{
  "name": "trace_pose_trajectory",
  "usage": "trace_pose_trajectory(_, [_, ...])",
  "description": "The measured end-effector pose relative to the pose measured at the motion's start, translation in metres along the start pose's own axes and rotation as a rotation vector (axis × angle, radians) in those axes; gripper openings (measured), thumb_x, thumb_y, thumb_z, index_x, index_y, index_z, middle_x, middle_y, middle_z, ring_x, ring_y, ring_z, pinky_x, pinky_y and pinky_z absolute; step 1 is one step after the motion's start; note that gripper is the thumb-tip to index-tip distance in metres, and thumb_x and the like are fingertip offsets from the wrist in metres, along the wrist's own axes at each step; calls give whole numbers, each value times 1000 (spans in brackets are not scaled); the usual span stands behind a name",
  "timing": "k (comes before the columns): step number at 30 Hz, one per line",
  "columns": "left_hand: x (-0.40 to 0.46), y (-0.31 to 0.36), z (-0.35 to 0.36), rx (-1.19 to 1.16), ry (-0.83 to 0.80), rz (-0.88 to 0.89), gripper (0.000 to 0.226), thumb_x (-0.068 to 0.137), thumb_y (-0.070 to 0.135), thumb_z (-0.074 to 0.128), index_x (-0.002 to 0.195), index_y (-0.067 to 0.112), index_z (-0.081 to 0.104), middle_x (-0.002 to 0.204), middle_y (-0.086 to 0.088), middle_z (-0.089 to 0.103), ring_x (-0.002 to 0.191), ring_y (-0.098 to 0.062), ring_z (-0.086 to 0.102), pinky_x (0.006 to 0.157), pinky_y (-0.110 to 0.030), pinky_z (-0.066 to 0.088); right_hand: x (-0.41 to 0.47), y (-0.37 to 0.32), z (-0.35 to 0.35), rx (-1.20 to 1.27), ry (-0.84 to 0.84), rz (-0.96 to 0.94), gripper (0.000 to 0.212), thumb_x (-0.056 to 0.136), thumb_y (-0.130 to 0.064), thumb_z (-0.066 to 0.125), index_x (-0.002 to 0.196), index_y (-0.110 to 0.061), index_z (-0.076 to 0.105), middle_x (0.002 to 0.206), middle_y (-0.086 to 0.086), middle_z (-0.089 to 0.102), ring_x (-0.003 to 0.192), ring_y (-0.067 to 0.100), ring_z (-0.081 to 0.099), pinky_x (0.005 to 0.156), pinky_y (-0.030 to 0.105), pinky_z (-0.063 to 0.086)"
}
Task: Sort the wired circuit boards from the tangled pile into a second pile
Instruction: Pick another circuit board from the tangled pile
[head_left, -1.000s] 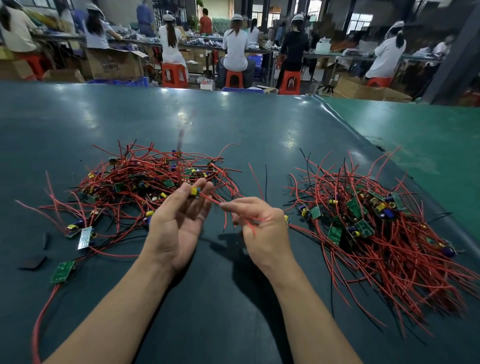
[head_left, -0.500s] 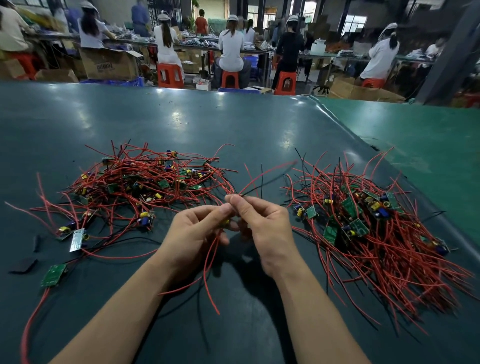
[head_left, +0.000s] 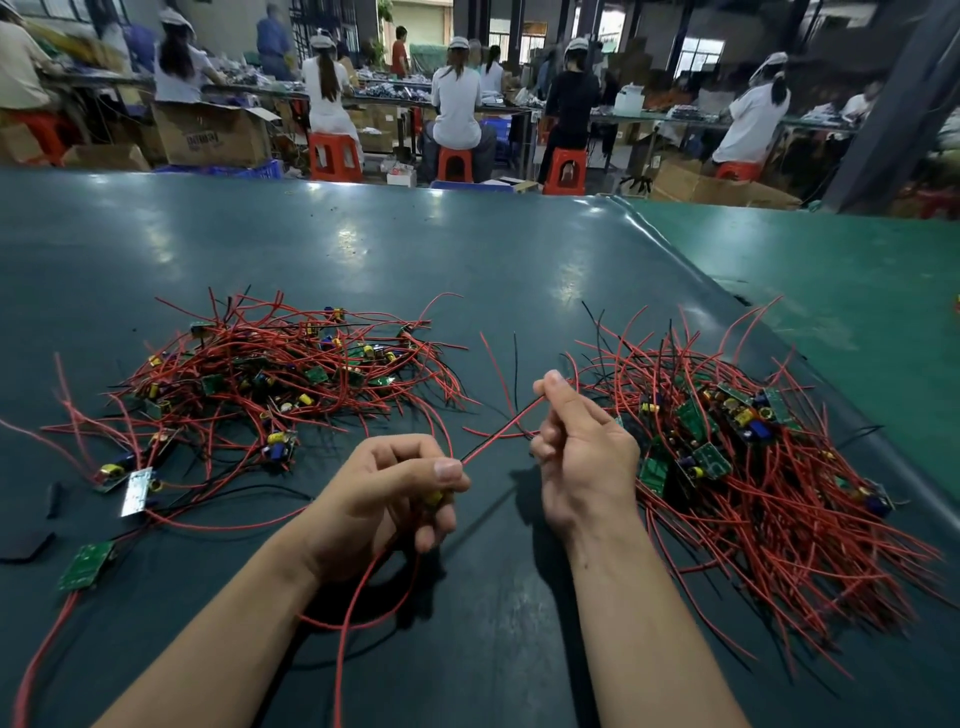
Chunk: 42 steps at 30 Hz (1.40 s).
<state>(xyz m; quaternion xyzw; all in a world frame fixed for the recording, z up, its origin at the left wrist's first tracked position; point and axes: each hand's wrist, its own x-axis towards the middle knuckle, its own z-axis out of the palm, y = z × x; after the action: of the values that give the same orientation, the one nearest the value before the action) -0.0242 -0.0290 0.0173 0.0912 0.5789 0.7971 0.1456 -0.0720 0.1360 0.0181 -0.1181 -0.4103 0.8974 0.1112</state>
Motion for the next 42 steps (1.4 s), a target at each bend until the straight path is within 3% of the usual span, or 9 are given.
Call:
trace_pose_trajectory(6, [0,-1,0,-100,11,4,40,46,36,92,62,9,67,51,-12,57,33,-15,46,39,-17,38,4,-3,-2,75,62,-3,21,94,-15,63,76,-7,66,51,-6,47,40,4,38,36,17,29])
trace_pose_trajectory(12, [12,1,-2,-241,305,97,20,74,31,66,76,12,73,67,-4,63,43,-9,46,43,-17,41,-13,6,4,-166,-141,176,82,77,-76,39,95,-4,71,56,-2,53,38,9,41,36,16,29])
trace_pose_trajectory(16, [8,-2,4,-88,225,88,21,74,26,67,75,6,72,67,-11,67,41,-12,50,42,-16,41,-29,15,6,-481,-445,175,44,70,-55,69,83,-13,77,62,6,57,53,17,43,43,19,27])
trace_pose_trajectory(20, [5,-4,4,-24,171,64,21,75,23,67,80,3,70,68,-17,66,42,-16,51,42,-17,40,-28,16,4,-476,-462,129,18,82,-29,75,77,-13,78,54,2,54,49,13,42,45,21,31])
trace_pose_trajectory(23, [5,-2,3,-12,157,30,17,75,21,66,76,4,70,64,-17,64,41,-15,50,40,-16,37,-26,16,3,-412,-416,88,15,84,-23,75,74,-11,78,48,-5,50,44,7,38,51,25,39])
trace_pose_trajectory(26, [4,-1,3,19,102,21,12,74,15,76,67,8,71,59,-17,63,39,-15,51,37,-16,39,-19,12,1,-358,-302,50,19,85,-20,72,70,-11,77,43,-6,35,37,6,25,37,15,24])
trace_pose_trajectory(32, [-1,2,2,91,-8,-24,20,60,32,76,63,12,71,57,-16,62,43,-19,53,39,-19,41,-4,6,1,-127,-109,-19,33,89,-6,66,56,-9,70,64,3,67,36,5,30,34,15,23])
trace_pose_trajectory(37, [-3,2,1,-1,-70,-27,19,57,26,78,60,11,69,56,-13,62,42,-16,57,37,-20,42,4,-1,-4,-11,21,-78,32,92,-10,64,61,-10,69,49,-3,51,35,4,31,33,16,23])
trace_pose_trajectory(42, [-5,-2,-4,-196,-8,36,52,40,44,96,74,11,76,69,-5,64,59,-13,59,57,-24,50,6,-3,-5,-37,57,-78,26,98,-17,57,74,-8,63,52,-3,44,36,4,34,34,14,25])
